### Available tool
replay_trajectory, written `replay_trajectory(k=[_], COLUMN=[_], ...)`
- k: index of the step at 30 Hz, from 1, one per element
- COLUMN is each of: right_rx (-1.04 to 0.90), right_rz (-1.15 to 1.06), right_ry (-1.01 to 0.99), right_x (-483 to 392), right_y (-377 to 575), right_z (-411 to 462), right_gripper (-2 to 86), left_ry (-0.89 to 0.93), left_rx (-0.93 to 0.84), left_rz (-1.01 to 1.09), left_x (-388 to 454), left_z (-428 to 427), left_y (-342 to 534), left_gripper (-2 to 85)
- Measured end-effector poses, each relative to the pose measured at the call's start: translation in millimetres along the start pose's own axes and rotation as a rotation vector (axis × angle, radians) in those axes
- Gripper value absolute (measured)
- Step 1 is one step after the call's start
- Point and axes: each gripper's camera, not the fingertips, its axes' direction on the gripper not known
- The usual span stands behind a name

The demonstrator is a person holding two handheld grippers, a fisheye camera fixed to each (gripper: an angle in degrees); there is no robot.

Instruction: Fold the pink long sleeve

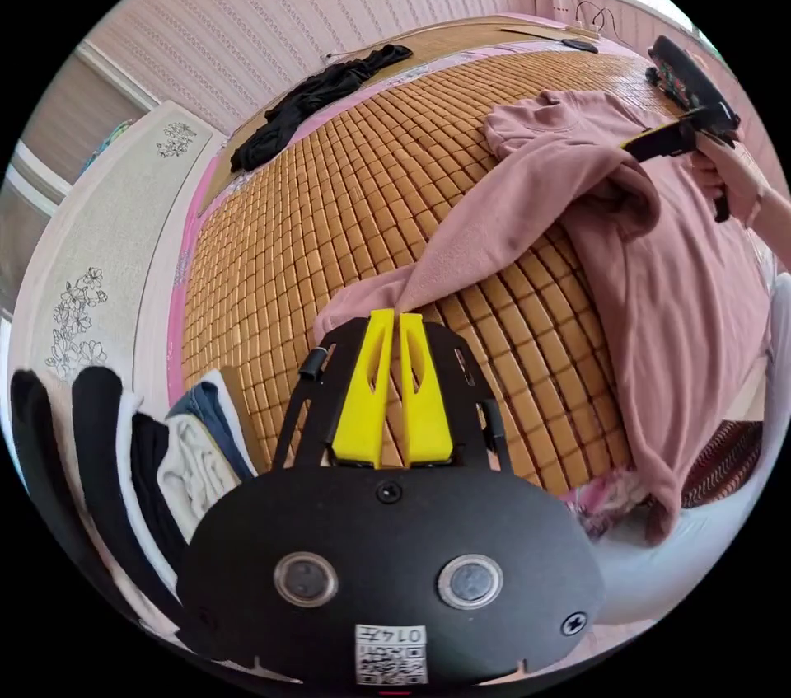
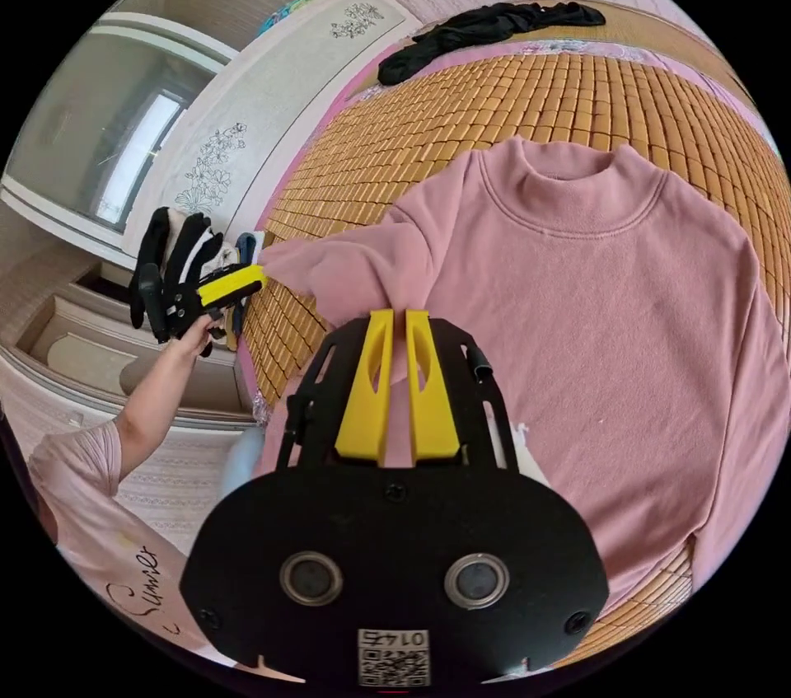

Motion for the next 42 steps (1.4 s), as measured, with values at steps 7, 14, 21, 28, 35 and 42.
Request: replay_trajectory(k=[7, 14, 21, 28, 35, 42], right_rx=[-0.045, -0.07, -0.155, -0.341, -0.305, -0.262], right_rz=[-0.384, -0.539, -0.415, -0.419, -0.468, -0.538], right_ry=[-0.026, -0.007, 0.211, 0.215, 0.309, 0.223], right_x=[-101.3, -206.7, -197.5, -213.4, -234.5, -269.6], right_y=[-32.2, -83.9, -98.9, -89.1, -66.1, -47.6], right_z=[19.2, 72.0, 97.5, 151.8, 175.4, 172.2], right_gripper=[2.3, 4.9, 5.4, 6.0, 7.1, 8.3], left_ry=[0.404, 0.167, 0.198, 0.224, 0.147, -0.049], left_rx=[0.002, -0.073, -0.001, 0.003, 0.0, 0.098], left_rz=[-0.236, -0.616, -0.784, -0.938, -1.024, -1.0], left_x=[-31.1, -101.4, -94.0, -88.6, -89.5, -76.2], left_z=[-116.0, -132.1, -98.6, -17.6, -1.6, -35.3], left_y=[153.1, 235.1, 296.6, 305.3, 311.5, 325.0], left_gripper=[-0.9, 0.5, 4.2, 7.4, 6.4, 6.8])
